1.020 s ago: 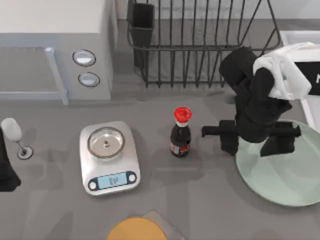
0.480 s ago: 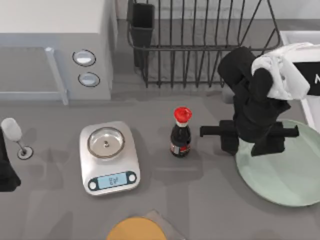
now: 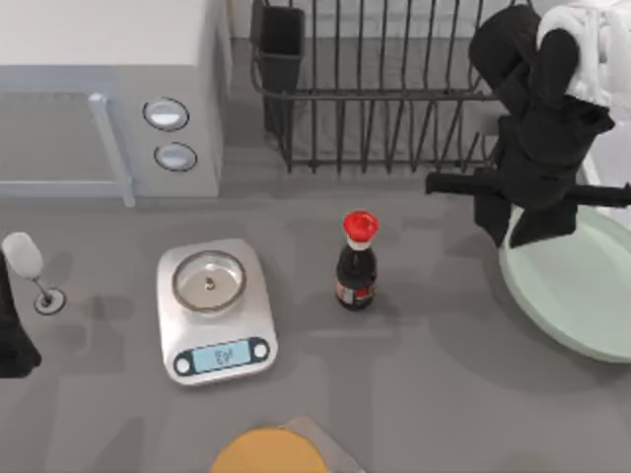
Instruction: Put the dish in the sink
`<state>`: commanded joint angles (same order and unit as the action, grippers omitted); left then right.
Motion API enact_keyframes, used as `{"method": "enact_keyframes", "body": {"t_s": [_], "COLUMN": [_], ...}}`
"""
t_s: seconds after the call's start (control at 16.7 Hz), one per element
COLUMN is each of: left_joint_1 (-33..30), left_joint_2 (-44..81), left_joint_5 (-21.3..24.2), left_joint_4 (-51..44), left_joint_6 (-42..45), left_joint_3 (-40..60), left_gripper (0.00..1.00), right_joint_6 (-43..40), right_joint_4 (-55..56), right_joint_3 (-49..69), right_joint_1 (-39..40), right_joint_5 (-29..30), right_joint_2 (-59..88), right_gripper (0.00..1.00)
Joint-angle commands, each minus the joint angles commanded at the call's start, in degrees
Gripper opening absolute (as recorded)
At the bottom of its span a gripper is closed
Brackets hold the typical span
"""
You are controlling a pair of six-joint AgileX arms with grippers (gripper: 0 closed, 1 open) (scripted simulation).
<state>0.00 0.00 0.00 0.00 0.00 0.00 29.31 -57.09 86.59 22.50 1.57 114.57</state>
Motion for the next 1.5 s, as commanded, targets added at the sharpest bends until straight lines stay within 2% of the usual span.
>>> {"method": "enact_keyframes", "body": {"t_s": [0.3, 0.72, 0.9, 1.26, 1.5], "left_joint_1": [0.0, 0.0, 0.0, 0.0, 0.0], "left_joint_2": [0.0, 0.0, 0.0, 0.0, 0.0], "left_joint_5": [0.0, 0.0, 0.0, 0.0, 0.0], "left_joint_4": [0.0, 0.0, 0.0, 0.0, 0.0], "left_joint_6": [0.0, 0.0, 0.0, 0.0, 0.0], "left_joint_3": [0.0, 0.0, 0.0, 0.0, 0.0], "left_gripper": [1.0, 1.0, 1.0, 1.0, 1.0], "right_joint_6": [-0.6, -0.2, 0.0, 0.0, -6.0], "right_joint_4": [-18.8, -41.8, -45.6, -45.7, -45.7], "right_joint_3": [19.6, 44.4, 48.7, 49.0, 55.1], "right_joint_1": [-2.0, 3.6, 5.1, 4.8, -1.2], "right_joint_5": [0.0, -0.5, -0.6, -0.7, -0.7], "right_joint_2": [0.2, 1.8, 2.3, 2.2, 8.7], "right_gripper": [0.0, 0.0, 0.0, 0.0, 0.0]}}
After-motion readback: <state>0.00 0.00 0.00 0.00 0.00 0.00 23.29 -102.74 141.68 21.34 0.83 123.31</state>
